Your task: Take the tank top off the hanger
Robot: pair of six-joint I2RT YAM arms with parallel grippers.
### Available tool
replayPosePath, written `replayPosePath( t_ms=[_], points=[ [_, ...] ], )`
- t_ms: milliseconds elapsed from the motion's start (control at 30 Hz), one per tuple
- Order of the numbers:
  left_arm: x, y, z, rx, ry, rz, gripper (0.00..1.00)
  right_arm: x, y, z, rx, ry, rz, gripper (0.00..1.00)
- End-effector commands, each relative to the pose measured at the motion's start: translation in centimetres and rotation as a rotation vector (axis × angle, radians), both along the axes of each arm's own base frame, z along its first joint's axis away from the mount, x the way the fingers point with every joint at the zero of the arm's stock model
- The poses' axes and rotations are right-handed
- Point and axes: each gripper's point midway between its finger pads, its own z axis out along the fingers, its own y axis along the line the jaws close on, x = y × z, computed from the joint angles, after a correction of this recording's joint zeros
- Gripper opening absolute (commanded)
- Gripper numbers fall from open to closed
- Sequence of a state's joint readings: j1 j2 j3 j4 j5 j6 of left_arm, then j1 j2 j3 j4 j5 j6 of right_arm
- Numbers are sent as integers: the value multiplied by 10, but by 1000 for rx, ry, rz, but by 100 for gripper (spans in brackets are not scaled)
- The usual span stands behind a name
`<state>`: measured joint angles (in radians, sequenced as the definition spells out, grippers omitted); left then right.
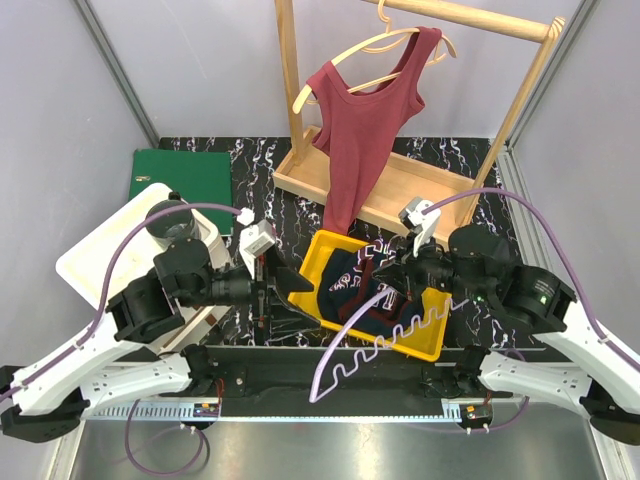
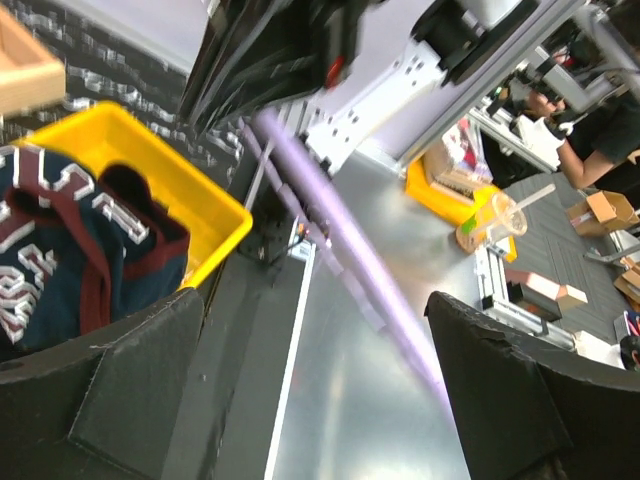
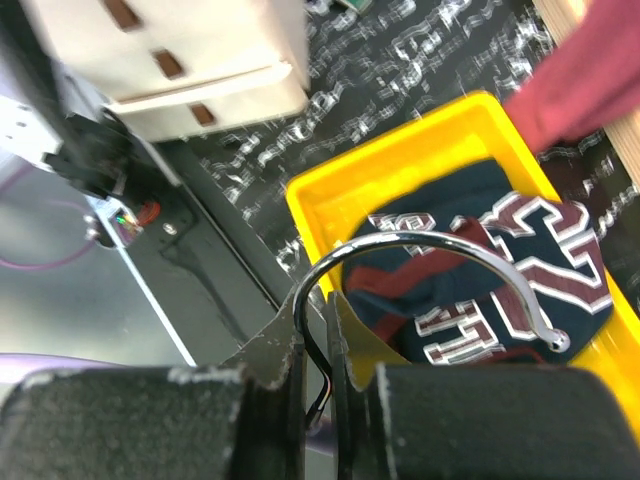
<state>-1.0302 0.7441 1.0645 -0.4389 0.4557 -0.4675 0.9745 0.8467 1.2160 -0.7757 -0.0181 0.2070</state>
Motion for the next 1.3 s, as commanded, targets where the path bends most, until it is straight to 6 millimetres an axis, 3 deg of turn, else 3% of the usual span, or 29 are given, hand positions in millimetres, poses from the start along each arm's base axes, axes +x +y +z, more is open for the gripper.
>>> replayPosePath(
  t_ms=[0, 267, 467, 767, 800, 833, 867, 900, 1000, 1033, 1100, 1133, 1267],
  points=[
    [2, 1, -1, 7, -16, 10, 99, -7, 15, 31, 106, -67, 90, 0],
    [-6, -34, -2, 6, 63, -147, 95, 4, 21, 22, 57, -70, 75, 0],
    [-1, -60, -17, 34, 116, -132, 87, 8, 29, 20, 39, -77, 93, 0],
    [8, -88, -33, 77, 140, -119, 37, 12, 35, 19, 31, -68, 94, 1],
    [10, -89, -34, 80, 141, -108, 31, 10, 35, 19, 34, -63, 97, 9],
    [12, -89, -35, 82, 141, -97, 11, 11, 35, 19, 35, -58, 90, 18],
    [14, -90, -34, 81, 142, -81, 0, 11, 33, 18, 37, -57, 80, 26],
    [21, -89, -34, 78, 136, -42, 0, 16, 30, 19, 41, -51, 36, 40],
    [36, -82, -27, 55, 117, 74, 0, 26, 14, 20, 70, -10, -112, 67],
    [41, -78, -28, 58, 115, 111, 0, 27, 6, 23, 92, 1, -160, 81],
    [53, -68, -22, 35, 101, 203, 0, 30, -13, 26, 146, 40, -290, 96],
    [58, -65, -22, 33, 107, 241, 0, 30, -18, 22, 156, 55, -320, 100],
    [84, -40, -15, -3, 102, 443, 0, 24, -36, 33, 239, 56, -370, 100]
  ],
)
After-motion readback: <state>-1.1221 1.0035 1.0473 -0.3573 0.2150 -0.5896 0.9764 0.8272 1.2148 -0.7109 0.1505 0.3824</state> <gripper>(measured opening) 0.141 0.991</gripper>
